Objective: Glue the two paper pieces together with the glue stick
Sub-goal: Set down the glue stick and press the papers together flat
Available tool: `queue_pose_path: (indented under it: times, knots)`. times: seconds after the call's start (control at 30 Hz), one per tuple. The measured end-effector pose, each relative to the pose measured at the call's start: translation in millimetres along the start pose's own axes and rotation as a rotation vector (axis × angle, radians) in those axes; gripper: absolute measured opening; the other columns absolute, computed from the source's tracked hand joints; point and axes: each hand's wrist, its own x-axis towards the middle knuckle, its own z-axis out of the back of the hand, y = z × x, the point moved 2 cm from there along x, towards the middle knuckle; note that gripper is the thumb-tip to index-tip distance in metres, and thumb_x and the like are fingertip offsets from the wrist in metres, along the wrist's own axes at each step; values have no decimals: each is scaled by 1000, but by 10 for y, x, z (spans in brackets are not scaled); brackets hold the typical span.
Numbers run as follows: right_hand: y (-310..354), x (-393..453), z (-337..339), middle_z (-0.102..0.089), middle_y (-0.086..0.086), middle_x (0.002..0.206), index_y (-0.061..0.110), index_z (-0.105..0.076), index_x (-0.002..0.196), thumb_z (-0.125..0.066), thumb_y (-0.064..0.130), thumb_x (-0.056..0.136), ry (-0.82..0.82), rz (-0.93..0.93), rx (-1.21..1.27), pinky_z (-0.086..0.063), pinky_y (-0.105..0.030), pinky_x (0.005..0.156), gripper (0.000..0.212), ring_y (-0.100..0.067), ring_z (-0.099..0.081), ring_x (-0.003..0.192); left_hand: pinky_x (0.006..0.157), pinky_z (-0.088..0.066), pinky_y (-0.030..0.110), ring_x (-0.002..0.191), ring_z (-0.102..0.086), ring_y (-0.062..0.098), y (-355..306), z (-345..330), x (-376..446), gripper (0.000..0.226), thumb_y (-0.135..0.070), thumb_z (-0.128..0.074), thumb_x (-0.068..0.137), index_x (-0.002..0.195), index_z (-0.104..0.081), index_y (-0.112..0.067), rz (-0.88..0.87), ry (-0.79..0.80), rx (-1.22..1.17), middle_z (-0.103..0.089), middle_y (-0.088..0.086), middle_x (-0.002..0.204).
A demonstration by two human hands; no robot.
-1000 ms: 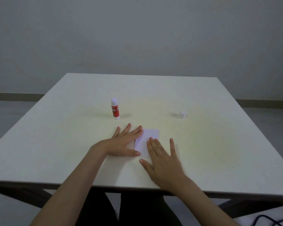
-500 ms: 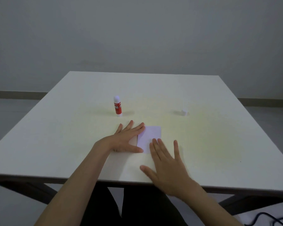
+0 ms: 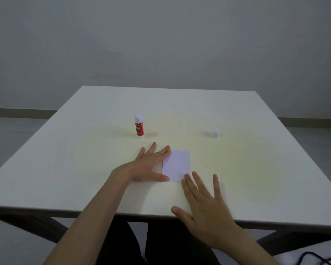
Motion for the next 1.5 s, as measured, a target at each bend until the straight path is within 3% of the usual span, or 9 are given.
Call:
queue_pose_path:
  times: [0.2, 0.43, 0.73, 0.83, 0.93, 1.1, 1.23, 1.37, 1.5]
  knots:
    - [154, 349, 163, -5, 9, 160, 24, -9, 149, 11, 71, 76, 43, 111, 81, 30, -53, 108, 89, -13, 20, 144, 111, 19, 38, 140, 31, 16, 14, -20, 6, 98, -69, -49, 77, 148, 9, -33, 3, -51, 30, 13, -16, 158]
    - [-71, 866, 45, 2, 8, 160, 22, 3, 149, -8, 58, 93, 68, 17, 4, 23, -55, 109, 68, -18, 13, 146, 115, 17, 43, 143, 25, 19, -39, 16, -19, 98, -60, -57, 79, 150, 3, -30, -5, -79, 22, 5, -14, 160]
    - [25, 471, -110, 0, 6, 160, 23, 0, 149, 20, 74, 70, 5, 119, 57, 36, -44, 103, 96, -7, 9, 146, 114, 17, 42, 142, 26, 15, 52, -20, 20, 101, -74, -46, 75, 148, 9, -34, 2, -62, 101, 13, -18, 157]
    - [-154, 695, -24, 2, 4, 160, 20, 2, 149, 11, 68, 79, 29, 34, 14, 30, -49, 107, 85, -8, 6, 146, 114, 16, 43, 141, 26, 12, 51, -17, 5, 105, -79, -44, 69, 148, 9, -34, -3, -51, 78, 14, -26, 153]
    - [-266, 946, 68, 1, 2, 161, 16, 1, 149, -8, 58, 93, 72, -61, -12, 21, -56, 112, 70, -11, 4, 147, 113, 16, 45, 143, 25, 17, 41, -9, 10, 104, -76, -46, 72, 148, 10, -32, 10, -47, 119, 12, -16, 158]
    - [-105, 561, -33, -5, 2, 161, 17, -6, 149, 6, 67, 83, -58, 46, -16, 28, -53, 108, 84, -13, 6, 147, 114, 16, 43, 142, 26, 13, 39, -4, -6, 103, -75, -48, 72, 148, 9, -34, 4, -48, 71, 14, -24, 154]
    - [-101, 326, -79, -5, 8, 160, 23, -7, 149, 16, 70, 77, -51, 82, -26, 33, -49, 105, 89, -12, 9, 146, 114, 17, 43, 142, 27, 14, 17, 11, -21, 101, -70, -50, 76, 148, 10, -32, 4, -41, 77, 13, -18, 158]
    - [-316, 686, 12, 0, 5, 161, 19, -2, 149, -5, 60, 90, 1, -69, -32, 25, -53, 109, 72, -14, 9, 147, 115, 17, 45, 142, 26, 15, -21, 37, -45, 101, -67, -53, 77, 149, 9, -31, 20, -30, 60, 13, -19, 157]
    - [-354, 820, 45, 0, 2, 161, 15, -2, 149, -9, 58, 92, 22, -120, -36, 24, -53, 109, 72, -16, 9, 147, 115, 17, 46, 143, 27, 16, -33, 46, -38, 101, -68, -52, 78, 149, 9, -31, 26, -24, 75, 13, -17, 158]
